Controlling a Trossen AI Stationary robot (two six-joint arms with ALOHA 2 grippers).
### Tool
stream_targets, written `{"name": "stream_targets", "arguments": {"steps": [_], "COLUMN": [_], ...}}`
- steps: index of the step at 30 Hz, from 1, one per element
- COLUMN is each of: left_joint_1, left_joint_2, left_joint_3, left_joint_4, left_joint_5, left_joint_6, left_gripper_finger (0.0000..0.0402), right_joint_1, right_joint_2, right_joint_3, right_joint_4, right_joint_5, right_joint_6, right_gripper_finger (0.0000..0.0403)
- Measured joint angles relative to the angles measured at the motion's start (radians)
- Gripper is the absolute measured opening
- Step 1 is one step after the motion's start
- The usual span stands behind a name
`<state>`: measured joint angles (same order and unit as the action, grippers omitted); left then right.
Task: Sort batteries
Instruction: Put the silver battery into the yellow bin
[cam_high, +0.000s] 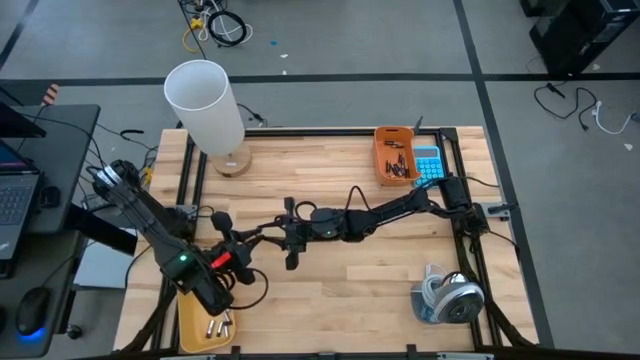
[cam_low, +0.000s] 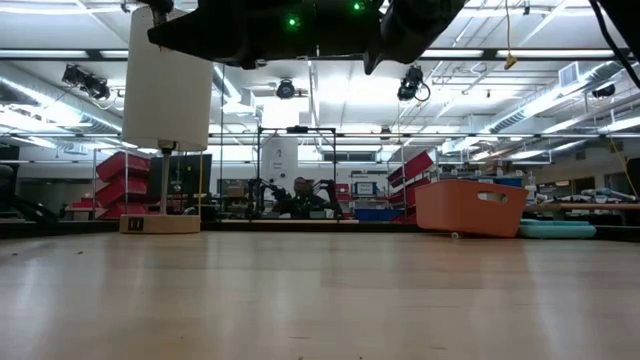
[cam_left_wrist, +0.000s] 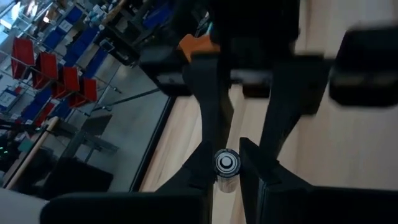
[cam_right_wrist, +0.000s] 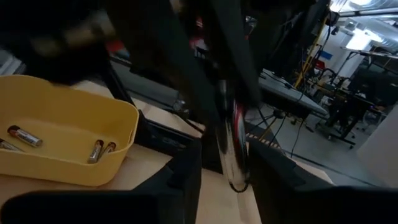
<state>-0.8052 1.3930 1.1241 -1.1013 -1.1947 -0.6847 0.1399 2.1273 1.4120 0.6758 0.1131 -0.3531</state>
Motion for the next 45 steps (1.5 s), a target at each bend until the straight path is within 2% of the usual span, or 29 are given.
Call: {"name": "stream_targets", "arguments": {"steps": [4,6,10,13,15,18,21,24,29,32,38,45], "left_joint_1": [-0.022,-0.043,-0.093,-0.125,-0.143,-0.172,-0.205,-0.238,-0.259,-0.271,-0.270,-0.270], "left_joint_2": [-0.002,-0.002,-0.003,-0.003,-0.003,0.000,0.013,0.038,0.101,0.148,0.197,0.205], "left_joint_3": [0.096,0.158,0.296,0.354,0.357,0.317,0.246,0.181,0.090,0.053,-0.008,-0.033], "left_joint_4": [-0.014,-0.043,-0.133,-0.174,-0.189,-0.181,-0.155,-0.043,0.065,0.100,0.116,0.113], "left_joint_5": [0.005,0.055,0.292,0.558,0.724,0.852,0.913,0.978,1.028,1.050,1.218,1.235], "left_joint_6": [0.061,0.099,0.103,0.035,-0.051,-0.189,-0.307,-0.378,-0.530,-0.546,-0.566,-0.569], "left_gripper_finger": [0.0038,0.0038,0.0038,0.0038,0.0038,0.0044,0.0047,0.0036,0.0034,0.0037,0.0049,0.0075], "right_joint_1": [0.006,0.006,0.002,-0.005,-0.010,-0.019,-0.025,-0.024,-0.022,-0.022,-0.021,-0.021], "right_joint_2": [-0.005,-0.009,-0.031,-0.048,-0.053,-0.055,-0.055,-0.055,-0.055,-0.055,-0.055,-0.055], "right_joint_3": [0.001,0.001,0.001,0.001,0.001,0.000,0.000,0.000,0.000,0.000,0.000,0.000], "right_joint_4": [-0.051,-0.093,-0.192,-0.264,-0.289,-0.279,-0.271,-0.270,-0.253,-0.253,-0.253,-0.258], "right_joint_5": [0.079,0.137,0.187,0.190,0.191,0.191,0.190,0.187,0.182,0.182,0.182,0.182], "right_joint_6": [0.001,0.000,0.013,0.047,0.071,0.106,0.119,0.125,0.119,0.119,0.119,0.118], "right_gripper_finger": [0.0125,0.0129,0.0132,0.0131,0.0131,0.0131,0.0131,0.0131,0.0131,0.0131,0.0131,0.0131]}}
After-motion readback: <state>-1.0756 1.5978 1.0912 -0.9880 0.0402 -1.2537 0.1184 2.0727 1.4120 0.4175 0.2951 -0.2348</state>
